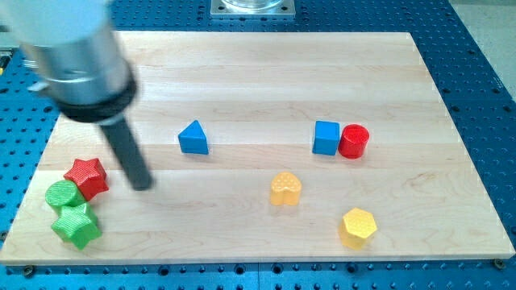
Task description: Slide the red circle in between the green star and blue cube
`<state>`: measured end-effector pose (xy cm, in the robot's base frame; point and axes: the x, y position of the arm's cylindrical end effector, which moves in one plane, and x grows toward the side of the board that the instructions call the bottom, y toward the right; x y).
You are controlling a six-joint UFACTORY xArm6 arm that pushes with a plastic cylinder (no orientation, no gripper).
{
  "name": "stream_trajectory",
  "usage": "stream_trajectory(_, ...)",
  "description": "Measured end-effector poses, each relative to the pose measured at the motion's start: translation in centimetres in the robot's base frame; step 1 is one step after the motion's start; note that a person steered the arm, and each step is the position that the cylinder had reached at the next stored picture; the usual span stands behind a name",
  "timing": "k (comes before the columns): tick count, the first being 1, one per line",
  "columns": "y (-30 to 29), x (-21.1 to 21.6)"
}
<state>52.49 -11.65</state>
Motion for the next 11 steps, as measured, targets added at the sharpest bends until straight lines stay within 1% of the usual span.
stream_trajectory(1,13.3,-0.4)
stream_trajectory(2,21.2,-1.6)
stream_trajectory(3,29.5,-1.9)
stream_trajectory(4,35.3,-3.3)
stream_trajectory(5,34.7,-6.7)
stream_trajectory(6,34.5,-7.3)
stream_trajectory(7,29.3,-6.7)
stream_trajectory(9,19.2,-4.0)
stream_trajectory(10,11.0,-3.9)
stream_trajectory(11,4.4,-3.9)
